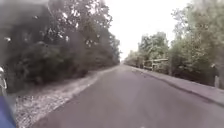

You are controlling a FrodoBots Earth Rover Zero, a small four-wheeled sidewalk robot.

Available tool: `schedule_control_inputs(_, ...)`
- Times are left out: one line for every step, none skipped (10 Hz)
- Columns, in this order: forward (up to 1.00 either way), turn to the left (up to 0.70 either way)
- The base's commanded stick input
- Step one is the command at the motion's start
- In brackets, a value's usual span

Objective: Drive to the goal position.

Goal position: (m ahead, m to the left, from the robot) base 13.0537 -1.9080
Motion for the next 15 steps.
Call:
schedule_control_inputs(0.7,0.0)
schedule_control_inputs(0.7,0.0)
schedule_control_inputs(0.7,0.0)
schedule_control_inputs(0.7,0.0)
schedule_control_inputs(0.7,0.0)
schedule_control_inputs(0.7,0.0)
schedule_control_inputs(0.7,0.0)
schedule_control_inputs(0.7,0.0)
schedule_control_inputs(0.7,0.0)
schedule_control_inputs(0.7,0.0)
schedule_control_inputs(0.7,0.0)
schedule_control_inputs(0.7,0.0)
schedule_control_inputs(0.7,0.0)
schedule_control_inputs(0.7,0.0)
schedule_control_inputs(0.7,0.0)
